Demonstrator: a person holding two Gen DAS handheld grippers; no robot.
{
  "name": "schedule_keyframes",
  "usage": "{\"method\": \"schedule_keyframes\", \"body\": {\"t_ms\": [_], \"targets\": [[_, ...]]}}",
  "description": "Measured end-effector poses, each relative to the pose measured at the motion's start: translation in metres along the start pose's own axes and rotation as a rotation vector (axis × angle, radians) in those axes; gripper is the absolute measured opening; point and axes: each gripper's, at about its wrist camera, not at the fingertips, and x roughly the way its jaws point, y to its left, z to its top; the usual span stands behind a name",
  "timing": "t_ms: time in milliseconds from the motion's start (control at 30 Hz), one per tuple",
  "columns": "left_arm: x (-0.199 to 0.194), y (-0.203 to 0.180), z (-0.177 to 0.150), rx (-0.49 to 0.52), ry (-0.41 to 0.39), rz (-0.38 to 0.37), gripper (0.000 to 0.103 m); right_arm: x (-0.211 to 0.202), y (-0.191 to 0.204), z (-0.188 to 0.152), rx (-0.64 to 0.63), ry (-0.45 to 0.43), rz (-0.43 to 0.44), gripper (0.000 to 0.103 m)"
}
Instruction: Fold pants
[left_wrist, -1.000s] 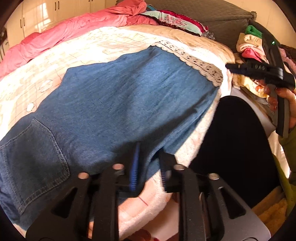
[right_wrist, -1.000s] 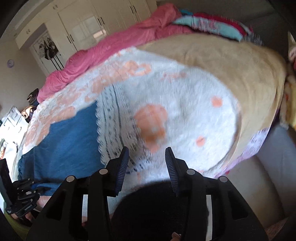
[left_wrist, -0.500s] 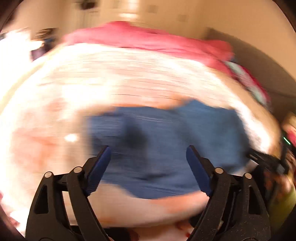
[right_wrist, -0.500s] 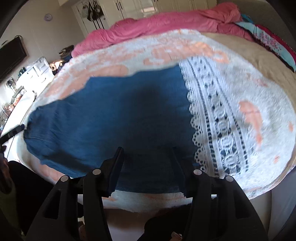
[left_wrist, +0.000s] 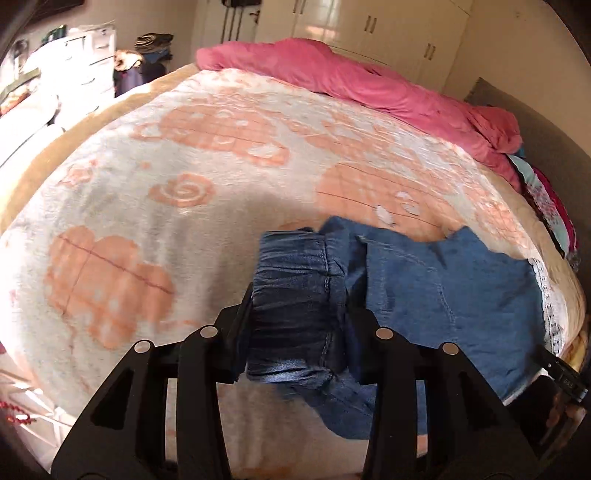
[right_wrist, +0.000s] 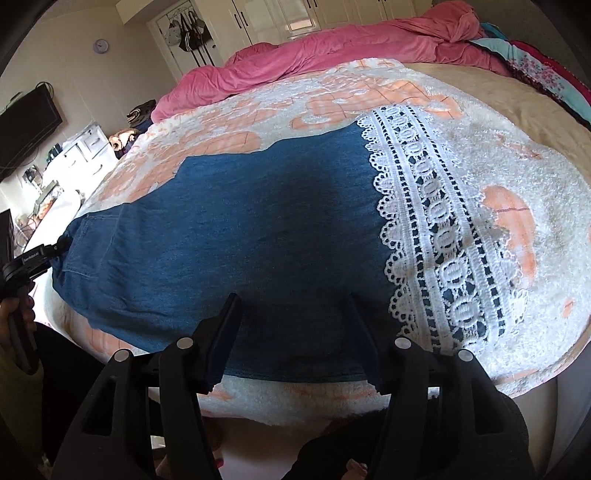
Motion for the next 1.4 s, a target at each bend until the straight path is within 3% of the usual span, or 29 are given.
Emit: {"method": "schedule_keyframes", "body": {"t_ms": [133, 200, 333, 400, 467, 533, 700, 833, 967, 1167, 1267, 1400], "targets": [[0.015, 0.007, -0.001, -0.006, 0.058, 0.032, 0.051, 0.0, -0.001, 0.0, -0.002, -0.002, -0.006, 0.057], [0.005, 0.011, 0.002, -0.04, 0.017, -0.012, 0.051, -0.001, -0.002, 0.0, -0.002, -0.003, -0.007, 0.057], [-0.031, -0.004, 0.008, -0.01, -0.114, 0.026, 0.056, 0.0, -0.004, 0.001, 0.002, -0.006, 0.006, 0.057], [-0.047, -0.021, 0.017, 0.027, -0.168, -0.011, 0.066, 0.0, -0.004, 0.001, 0.0, -0.006, 0.004, 0.058], [-0.05, -0.044, 0.029, 0.092, -0.167, -0.072, 0.068, 0.0, -0.004, 0.002, -0.002, -0.006, 0.007, 0.06], [-0.043, -0.063, 0.041, 0.14, -0.148, -0.119, 0.07, -0.001, -0.004, 0.001, -0.002, -0.007, 0.012, 0.062], [-0.002, -0.123, 0.071, 0.237, -0.015, -0.293, 0.071, -0.02, -0.008, 0.009, 0.017, -0.052, 0.033, 0.062], [0.034, -0.164, 0.083, 0.354, 0.042, -0.288, 0.071, -0.041, -0.031, 0.036, 0.064, -0.122, 0.003, 0.062], [0.077, -0.18, 0.09, 0.347, 0.101, -0.342, 0.071, -0.039, -0.063, 0.083, 0.108, -0.136, -0.052, 0.062], [0.107, -0.186, 0.084, 0.361, 0.131, -0.361, 0.071, 0.007, -0.094, 0.135, 0.143, -0.052, -0.11, 0.062], [0.107, -0.189, 0.085, 0.387, 0.116, -0.356, 0.071, 0.031, -0.106, 0.15, 0.165, -0.017, -0.082, 0.062], [0.113, -0.19, 0.082, 0.399, 0.145, -0.369, 0.071, 0.061, -0.112, 0.162, 0.154, 0.045, -0.073, 0.049]]}}
